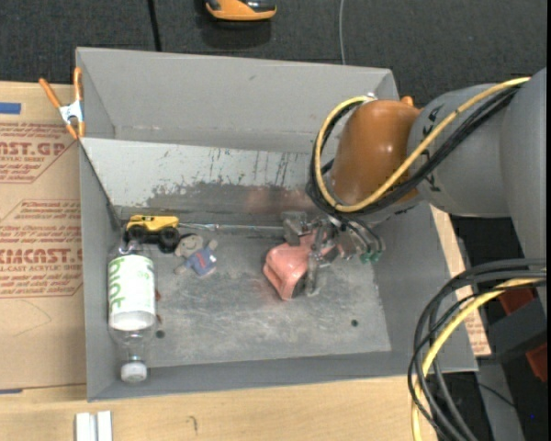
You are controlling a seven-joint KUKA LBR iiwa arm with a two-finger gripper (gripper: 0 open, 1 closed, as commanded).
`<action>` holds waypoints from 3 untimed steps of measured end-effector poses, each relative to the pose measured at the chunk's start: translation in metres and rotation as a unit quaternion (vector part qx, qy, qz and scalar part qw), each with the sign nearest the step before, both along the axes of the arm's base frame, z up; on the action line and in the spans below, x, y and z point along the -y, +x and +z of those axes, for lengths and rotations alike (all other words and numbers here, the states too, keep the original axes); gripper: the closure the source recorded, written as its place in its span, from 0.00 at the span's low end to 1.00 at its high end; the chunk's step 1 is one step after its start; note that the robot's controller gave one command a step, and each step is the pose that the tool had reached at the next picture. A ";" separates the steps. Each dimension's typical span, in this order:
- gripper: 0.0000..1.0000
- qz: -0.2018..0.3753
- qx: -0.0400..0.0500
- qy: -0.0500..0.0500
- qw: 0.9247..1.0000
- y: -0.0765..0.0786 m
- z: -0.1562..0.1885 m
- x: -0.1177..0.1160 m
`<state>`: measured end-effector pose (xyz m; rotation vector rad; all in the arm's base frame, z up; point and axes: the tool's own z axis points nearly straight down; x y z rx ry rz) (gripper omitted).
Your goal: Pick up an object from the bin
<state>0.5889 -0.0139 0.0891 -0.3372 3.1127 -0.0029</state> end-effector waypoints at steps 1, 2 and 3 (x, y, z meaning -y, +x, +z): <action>1.00 0.000 -0.003 -0.001 1.000 0.000 0.010 0.000; 1.00 0.000 -0.006 -0.001 1.000 -0.001 0.019 0.001; 1.00 0.000 -0.005 -0.002 1.000 0.000 0.036 0.002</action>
Offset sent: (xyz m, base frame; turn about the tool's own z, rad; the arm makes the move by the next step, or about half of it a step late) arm -0.0001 0.0000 0.0698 0.0000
